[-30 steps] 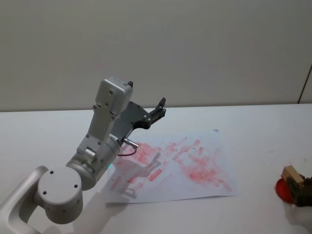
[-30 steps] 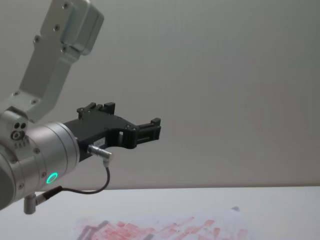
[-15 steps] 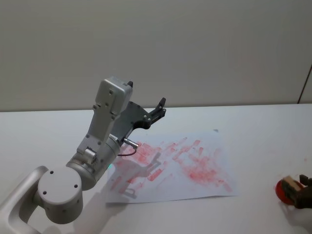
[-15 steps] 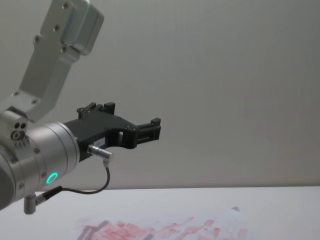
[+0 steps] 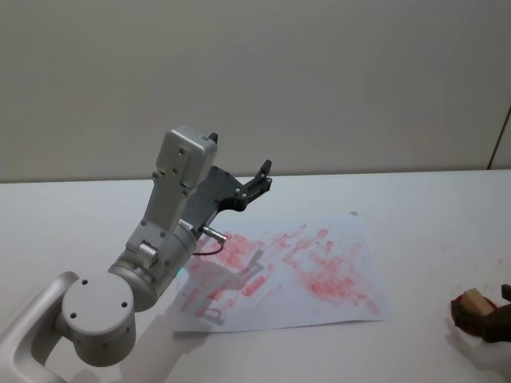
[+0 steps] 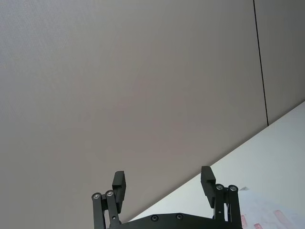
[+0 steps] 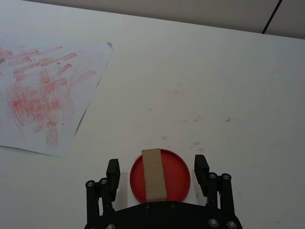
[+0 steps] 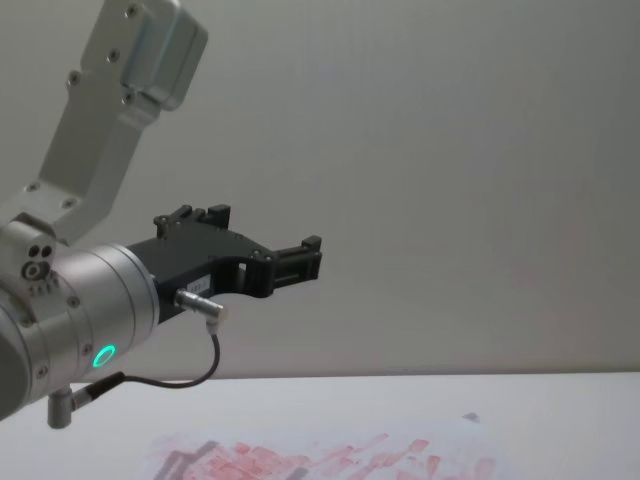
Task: Use the one hand to pick up the stamp and affix it onto the A4 paper.
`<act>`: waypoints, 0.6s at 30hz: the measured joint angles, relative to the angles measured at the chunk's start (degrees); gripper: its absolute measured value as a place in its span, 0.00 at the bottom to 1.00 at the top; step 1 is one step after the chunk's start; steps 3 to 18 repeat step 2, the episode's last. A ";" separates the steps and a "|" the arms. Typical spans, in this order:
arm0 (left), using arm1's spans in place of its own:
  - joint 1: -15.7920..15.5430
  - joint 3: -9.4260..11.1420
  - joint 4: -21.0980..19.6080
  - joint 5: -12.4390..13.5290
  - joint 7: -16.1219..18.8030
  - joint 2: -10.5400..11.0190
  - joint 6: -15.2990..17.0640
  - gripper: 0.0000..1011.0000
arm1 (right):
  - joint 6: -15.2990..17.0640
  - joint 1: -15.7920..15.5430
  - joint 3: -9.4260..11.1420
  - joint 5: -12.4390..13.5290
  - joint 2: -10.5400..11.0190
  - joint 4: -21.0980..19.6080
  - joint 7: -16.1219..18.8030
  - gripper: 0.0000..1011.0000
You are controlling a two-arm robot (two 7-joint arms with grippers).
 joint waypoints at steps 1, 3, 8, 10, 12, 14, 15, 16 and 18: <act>0.00 0.00 0.00 0.00 0.00 0.00 0.00 0.99 | 0.00 0.00 0.00 0.00 0.00 0.00 0.00 0.94; 0.00 0.00 0.00 0.00 0.00 0.00 0.00 0.99 | 0.00 0.00 0.00 -0.01 0.00 0.00 0.00 0.95; 0.00 0.00 0.00 0.00 0.00 0.00 0.00 0.99 | 0.00 0.00 0.00 -0.01 0.00 0.00 0.00 0.95; 0.00 0.00 0.00 0.00 0.00 0.00 0.00 0.99 | 0.00 0.00 0.00 -0.01 0.00 0.00 0.00 0.95; 0.00 0.00 0.00 0.00 0.00 0.00 0.00 0.99 | 0.00 0.00 0.00 -0.01 0.00 0.00 0.00 0.95; 0.00 0.00 0.00 0.00 0.00 0.00 0.00 0.99 | 0.00 0.00 0.00 -0.01 0.00 0.00 0.00 0.95; 0.00 0.00 0.00 0.00 0.00 0.00 0.00 0.99 | 0.00 0.00 0.00 -0.01 0.00 0.00 0.00 0.95; 0.00 0.00 0.00 0.00 0.00 0.00 0.00 0.99 | 0.00 0.00 0.00 -0.01 0.00 0.00 0.00 0.95; 0.00 0.00 0.00 0.00 0.00 0.00 0.00 0.99 | 0.00 0.00 0.00 -0.01 0.00 0.00 0.00 0.95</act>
